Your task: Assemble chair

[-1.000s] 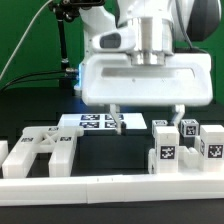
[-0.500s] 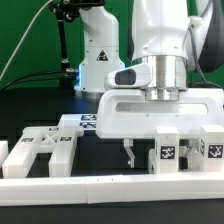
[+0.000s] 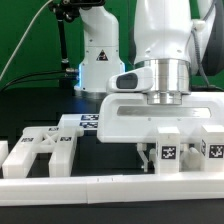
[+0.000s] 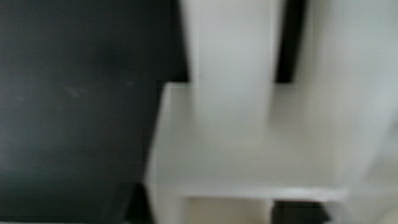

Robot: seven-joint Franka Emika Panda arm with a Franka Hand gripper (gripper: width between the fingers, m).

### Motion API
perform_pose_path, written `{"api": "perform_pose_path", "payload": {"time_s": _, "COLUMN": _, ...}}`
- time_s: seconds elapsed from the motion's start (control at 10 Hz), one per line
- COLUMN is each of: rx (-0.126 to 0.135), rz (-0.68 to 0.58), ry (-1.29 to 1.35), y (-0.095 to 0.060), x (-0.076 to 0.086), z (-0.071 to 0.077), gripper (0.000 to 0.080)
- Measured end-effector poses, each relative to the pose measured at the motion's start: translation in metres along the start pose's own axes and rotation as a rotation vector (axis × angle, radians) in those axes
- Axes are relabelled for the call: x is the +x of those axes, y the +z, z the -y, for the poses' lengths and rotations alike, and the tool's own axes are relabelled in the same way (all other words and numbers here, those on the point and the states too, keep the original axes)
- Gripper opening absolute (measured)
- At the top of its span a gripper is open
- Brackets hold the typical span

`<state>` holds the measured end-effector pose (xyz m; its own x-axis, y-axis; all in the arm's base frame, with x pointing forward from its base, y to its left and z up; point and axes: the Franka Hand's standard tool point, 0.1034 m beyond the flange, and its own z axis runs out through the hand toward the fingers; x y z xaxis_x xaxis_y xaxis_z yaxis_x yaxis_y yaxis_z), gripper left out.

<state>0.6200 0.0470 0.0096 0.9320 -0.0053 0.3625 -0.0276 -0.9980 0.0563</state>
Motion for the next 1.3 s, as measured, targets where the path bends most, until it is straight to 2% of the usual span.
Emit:
{"api": "perform_pose_path", "payload": {"time_s": 0.1, "rx": -0.008, "rz": 0.000, "ry": 0.004, "y": 0.0003, "x": -0.0002, "z": -0.0055, "gripper": 0.0189}}
{"api": "perform_pose_path", "payload": {"time_s": 0.2, "rx": -0.010, "rz": -0.001, "ry": 0.005, "y": 0.0002, "x": 0.0001, "z": -0.0070, "gripper": 0.0046}}
{"api": "perform_pose_path", "payload": {"time_s": 1.3, "rx": -0.010, "rz": -0.001, "ry": 0.004, "y": -0.0003, "x": 0.0002, "z": -0.0080, "gripper": 0.0038}}
